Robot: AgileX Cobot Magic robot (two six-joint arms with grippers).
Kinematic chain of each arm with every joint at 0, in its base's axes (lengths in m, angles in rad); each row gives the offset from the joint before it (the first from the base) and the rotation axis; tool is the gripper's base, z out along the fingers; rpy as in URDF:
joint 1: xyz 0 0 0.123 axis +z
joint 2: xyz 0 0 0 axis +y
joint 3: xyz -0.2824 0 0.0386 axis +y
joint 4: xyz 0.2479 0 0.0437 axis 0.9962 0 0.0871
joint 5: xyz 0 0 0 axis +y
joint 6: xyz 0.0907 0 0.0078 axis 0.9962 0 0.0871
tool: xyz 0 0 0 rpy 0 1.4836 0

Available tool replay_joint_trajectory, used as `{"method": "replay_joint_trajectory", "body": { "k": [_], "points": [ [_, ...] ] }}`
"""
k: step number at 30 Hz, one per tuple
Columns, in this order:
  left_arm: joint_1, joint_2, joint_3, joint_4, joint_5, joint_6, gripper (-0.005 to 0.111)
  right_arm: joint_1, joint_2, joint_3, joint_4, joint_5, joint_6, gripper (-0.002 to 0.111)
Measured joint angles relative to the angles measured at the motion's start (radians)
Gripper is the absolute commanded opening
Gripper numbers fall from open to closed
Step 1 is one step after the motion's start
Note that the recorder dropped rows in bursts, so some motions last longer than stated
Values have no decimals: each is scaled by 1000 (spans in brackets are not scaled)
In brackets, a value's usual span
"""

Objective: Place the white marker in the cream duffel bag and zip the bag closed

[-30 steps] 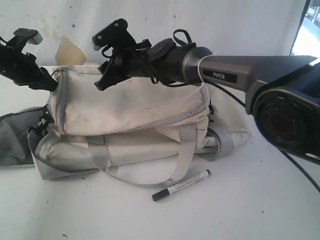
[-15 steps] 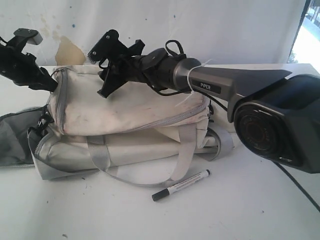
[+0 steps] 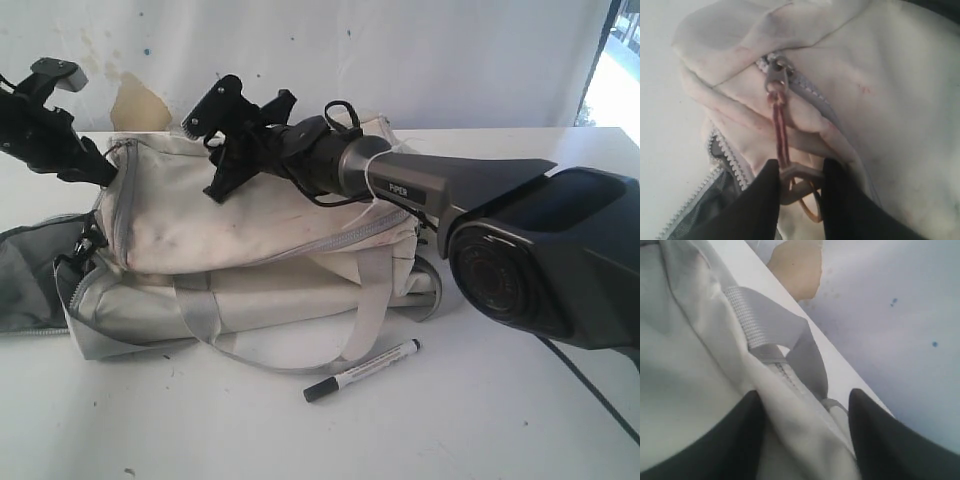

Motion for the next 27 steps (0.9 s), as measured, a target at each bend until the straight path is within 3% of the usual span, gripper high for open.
{"method": "replay_joint_trajectory", "body": {
  "k": [3, 4, 19, 27],
  "points": [
    [0, 0, 0, 0, 3, 7, 0, 0, 4, -2, 0, 36, 2, 3],
    [0, 0, 0, 0, 3, 9, 0, 0, 4, -2, 0, 48, 2, 0],
    [0, -26, 0, 82, 121, -91, 0, 0, 6, -45, -4, 77, 376, 0],
    [-4, -75, -2, 121, 230, -141, 0, 0, 6, -72, -4, 80, 460, 0]
  ]
}}
